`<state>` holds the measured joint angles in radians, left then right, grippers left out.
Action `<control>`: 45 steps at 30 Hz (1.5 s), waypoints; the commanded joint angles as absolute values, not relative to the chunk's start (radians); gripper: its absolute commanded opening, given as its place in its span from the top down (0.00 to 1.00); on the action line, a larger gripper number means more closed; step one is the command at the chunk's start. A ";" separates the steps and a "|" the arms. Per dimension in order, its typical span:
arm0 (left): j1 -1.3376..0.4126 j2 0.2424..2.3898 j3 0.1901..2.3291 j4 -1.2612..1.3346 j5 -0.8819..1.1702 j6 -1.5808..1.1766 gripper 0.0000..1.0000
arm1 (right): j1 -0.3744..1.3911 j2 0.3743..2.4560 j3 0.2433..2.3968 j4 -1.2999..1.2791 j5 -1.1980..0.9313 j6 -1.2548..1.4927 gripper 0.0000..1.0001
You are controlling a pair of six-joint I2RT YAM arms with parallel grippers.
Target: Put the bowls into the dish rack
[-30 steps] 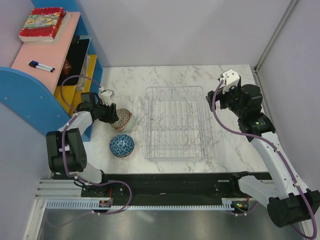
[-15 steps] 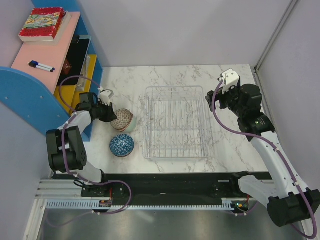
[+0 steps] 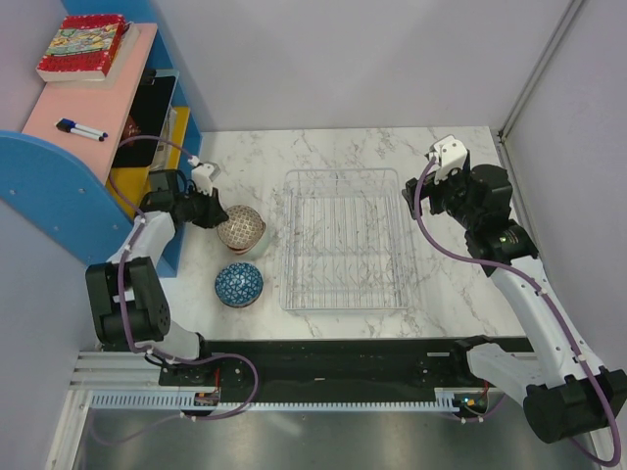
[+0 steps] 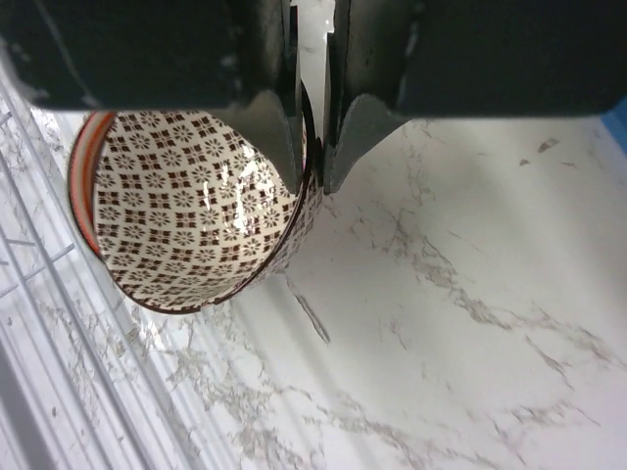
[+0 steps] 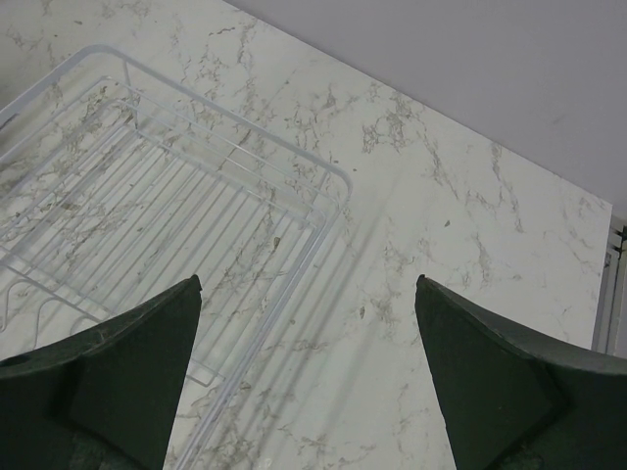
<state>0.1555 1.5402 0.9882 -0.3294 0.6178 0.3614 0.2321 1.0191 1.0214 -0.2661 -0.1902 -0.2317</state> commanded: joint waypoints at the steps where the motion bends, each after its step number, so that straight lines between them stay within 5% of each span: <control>1: 0.153 1.414 1.086 -0.313 0.701 0.315 0.98 | 0.235 1.023 1.029 -0.258 -0.210 -0.224 0.02; 11: 0.140 1.351 1.160 -0.327 0.840 0.242 0.98 | 0.235 1.058 1.046 -0.239 -0.306 -0.129 0.02; 22: -0.084 1.361 1.172 -0.255 0.894 0.247 0.98 | 0.245 1.331 1.066 0.161 -1.020 0.526 0.02; 29: -0.182 1.330 1.203 -0.235 0.968 0.225 0.98 | 0.310 1.456 1.017 0.483 -1.060 0.762 0.02; 45: -0.314 1.247 1.203 -0.221 0.945 0.236 0.98 | 0.434 1.551 0.999 0.425 -1.046 0.689 0.02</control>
<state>-0.2970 1.3060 1.1664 -0.2825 0.9134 0.2543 0.4309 1.5257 1.0080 0.4011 -1.0325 0.7078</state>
